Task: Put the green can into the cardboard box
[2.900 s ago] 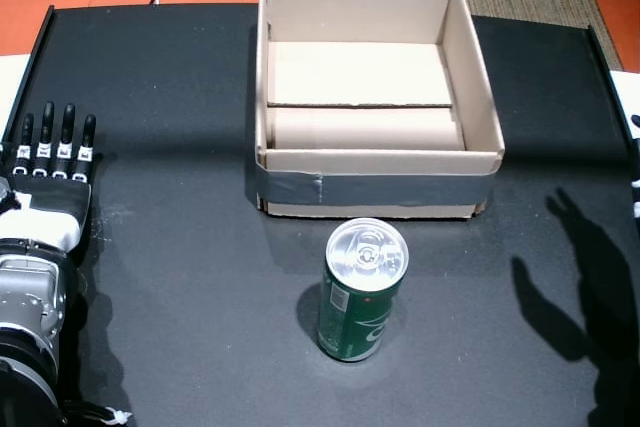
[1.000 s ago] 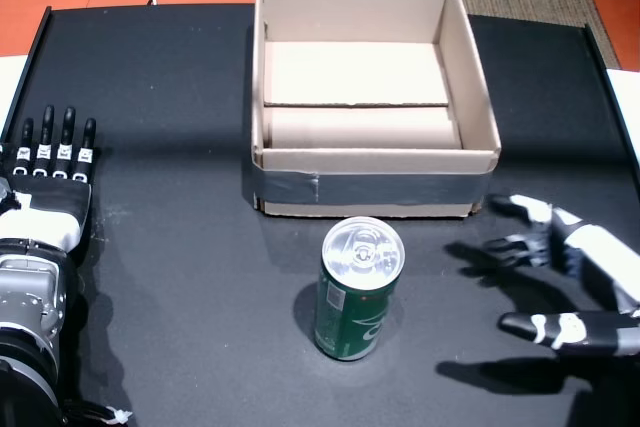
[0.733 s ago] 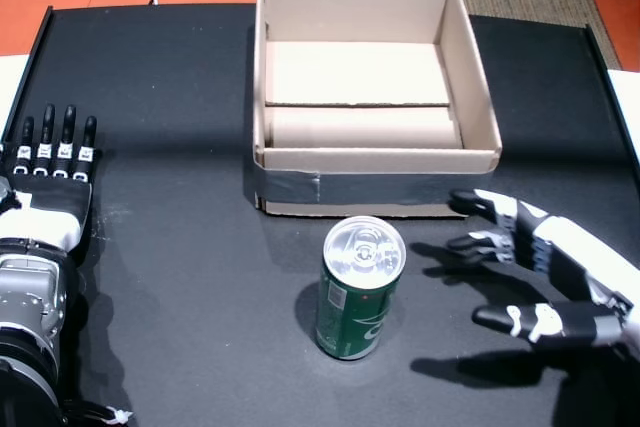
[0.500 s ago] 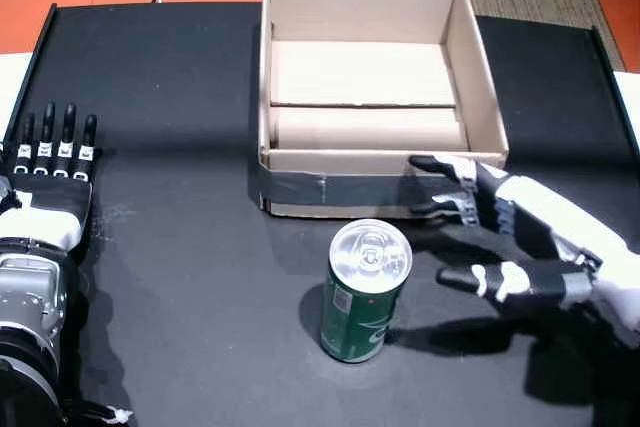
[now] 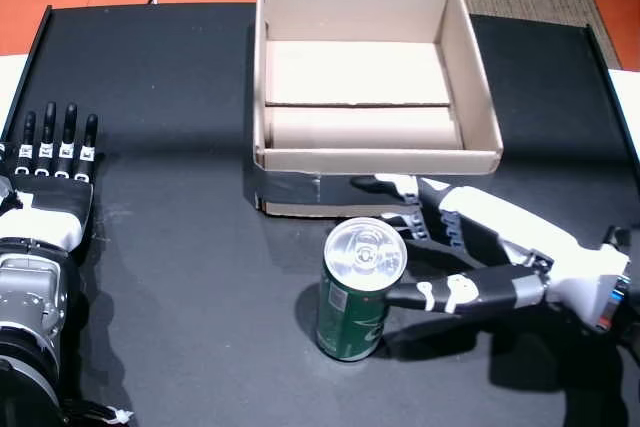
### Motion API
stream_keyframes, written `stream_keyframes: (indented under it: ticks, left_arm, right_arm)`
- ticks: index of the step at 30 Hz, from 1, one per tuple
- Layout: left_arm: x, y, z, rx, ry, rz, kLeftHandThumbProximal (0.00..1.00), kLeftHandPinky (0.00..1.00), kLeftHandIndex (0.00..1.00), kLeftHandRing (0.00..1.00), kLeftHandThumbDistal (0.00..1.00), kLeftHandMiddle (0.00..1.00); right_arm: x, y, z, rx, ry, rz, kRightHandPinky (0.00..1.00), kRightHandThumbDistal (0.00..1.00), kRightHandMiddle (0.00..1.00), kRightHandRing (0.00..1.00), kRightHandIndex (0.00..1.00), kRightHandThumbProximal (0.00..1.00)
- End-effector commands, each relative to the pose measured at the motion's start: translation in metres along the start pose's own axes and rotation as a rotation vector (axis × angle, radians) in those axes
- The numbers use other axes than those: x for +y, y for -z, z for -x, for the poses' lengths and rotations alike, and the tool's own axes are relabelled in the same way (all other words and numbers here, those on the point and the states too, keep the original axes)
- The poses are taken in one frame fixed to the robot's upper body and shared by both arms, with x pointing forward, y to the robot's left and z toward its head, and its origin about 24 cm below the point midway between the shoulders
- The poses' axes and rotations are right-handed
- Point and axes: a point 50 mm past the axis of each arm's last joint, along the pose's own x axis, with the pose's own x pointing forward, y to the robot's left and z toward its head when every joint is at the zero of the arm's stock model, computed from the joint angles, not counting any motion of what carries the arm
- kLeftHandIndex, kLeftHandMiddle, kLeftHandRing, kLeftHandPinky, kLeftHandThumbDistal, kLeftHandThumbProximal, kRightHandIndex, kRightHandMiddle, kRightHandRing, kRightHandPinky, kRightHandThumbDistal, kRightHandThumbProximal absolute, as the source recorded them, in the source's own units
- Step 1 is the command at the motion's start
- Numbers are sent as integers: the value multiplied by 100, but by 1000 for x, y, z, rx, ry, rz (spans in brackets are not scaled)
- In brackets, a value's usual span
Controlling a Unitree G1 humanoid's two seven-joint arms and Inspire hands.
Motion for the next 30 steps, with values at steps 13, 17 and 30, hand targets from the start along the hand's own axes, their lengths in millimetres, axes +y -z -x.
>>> stream_keyframes:
  ticks: [13, 17, 30]
  left_arm:
    - [5, -1, 1, 0, -5, -9, 100, 91, 68, 78, 0, 70]
    - [5, -2, 2, -1, -4, -3, 100, 92, 67, 78, 0, 69]
    - [7, -1, 2, -5, -16, 4, 100, 89, 66, 76, 0, 67]
  right_arm:
    - [8, 7, 0, 49, -55, -35, 100, 100, 91, 96, 89, 51]
    - [11, 7, -5, 48, -94, -54, 100, 100, 92, 96, 91, 55]
    - [22, 3, -27, 55, -159, -57, 98, 100, 91, 95, 90, 52]
